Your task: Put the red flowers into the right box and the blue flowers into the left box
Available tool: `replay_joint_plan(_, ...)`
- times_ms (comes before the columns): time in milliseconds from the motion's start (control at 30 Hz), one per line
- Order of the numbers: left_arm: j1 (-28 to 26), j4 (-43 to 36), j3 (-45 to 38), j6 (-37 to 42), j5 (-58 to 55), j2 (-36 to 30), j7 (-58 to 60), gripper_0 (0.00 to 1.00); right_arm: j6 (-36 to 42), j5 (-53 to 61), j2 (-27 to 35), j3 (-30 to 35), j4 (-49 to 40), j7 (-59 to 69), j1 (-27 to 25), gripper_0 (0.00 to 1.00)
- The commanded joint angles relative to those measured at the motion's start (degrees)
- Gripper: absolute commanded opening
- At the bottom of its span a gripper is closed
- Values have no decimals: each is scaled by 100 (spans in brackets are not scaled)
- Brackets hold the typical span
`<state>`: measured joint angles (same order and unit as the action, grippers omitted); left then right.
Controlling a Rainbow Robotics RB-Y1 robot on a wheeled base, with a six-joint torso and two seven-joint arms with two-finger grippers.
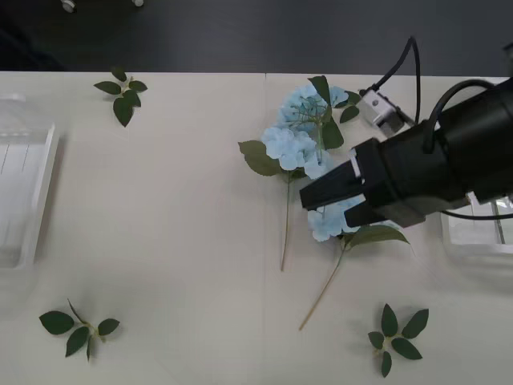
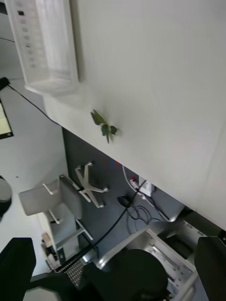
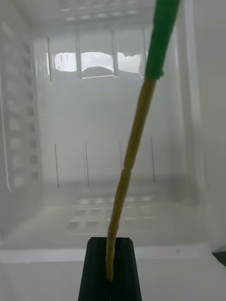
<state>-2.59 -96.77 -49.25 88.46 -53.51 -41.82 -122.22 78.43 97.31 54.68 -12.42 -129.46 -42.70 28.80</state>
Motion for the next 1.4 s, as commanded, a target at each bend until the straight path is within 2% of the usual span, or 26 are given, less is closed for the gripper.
replay_joint_plan(33, 74, -132, 276, -92, 456, -107, 796, 0, -48, -687, -27, -155, -712, 922, -577, 100)
replay_joint_plan(233, 197, -79, 909, -496, 1062, -107, 1666, 0, -329, -2173, -54, -797, -1599, 2222, -1341, 100)
replay_joint_plan(333, 320, 150, 1216, -795, 1176, -107, 2044, 0, -329, -2902, -98, -1192, -1749, 2706, -1535, 100)
replay_joint_plan(467, 558, 659, 1471, -1173, 1220, -107, 2088, 1, -355, -3614, -168, -1667, -1670, 3180, -1561, 100)
replay_joint_plan(567, 812, 1345, 1744, -1683, 1255, -107, 2097, 1, -417, -4176, -177, -2018, -1529, 3532, -1588, 100)
replay_joint_plan(833, 1190, 2567, 2130, -2579, 1088, -81, 2088, 1, -628, -4844, -256, -2467, -1107, 3980, -1588, 100)
replay_joint_plan(1100, 1190, 2716, 2227, -2649, 974, 34, 2088, 3, -803, -5301, -309, -2818, -510, 4130, -1561, 100)
replay_joint_plan(1167, 1199, 2716, 2183, -2658, 983, 86, 2088, 13, -847, -5425, -335, -2862, -307, 4173, -1561, 100)
replay_joint_plan(1233, 1199, 2716, 2139, -2658, 965, 104, 2088, 56, -926, -5495, -353, -2871, -97, 4191, -1561, 100)
replay_joint_plan(1267, 1199, 2716, 2148, -2649, 913, 104, 2097, 83, -1006, -5521, -353, -2871, 27, 4191, -1561, 100)
replay_joint_plan(1300, 1190, 2716, 2130, -2649, 834, 104, 2088, 99, -1120, -5556, -353, -2871, 141, 4200, -1561, 100)
replay_joint_plan(1400, 1190, 2698, 2007, -2614, 491, 104, 2071, 100, -1392, -5644, -361, -2871, 431, 4200, -1535, 100)
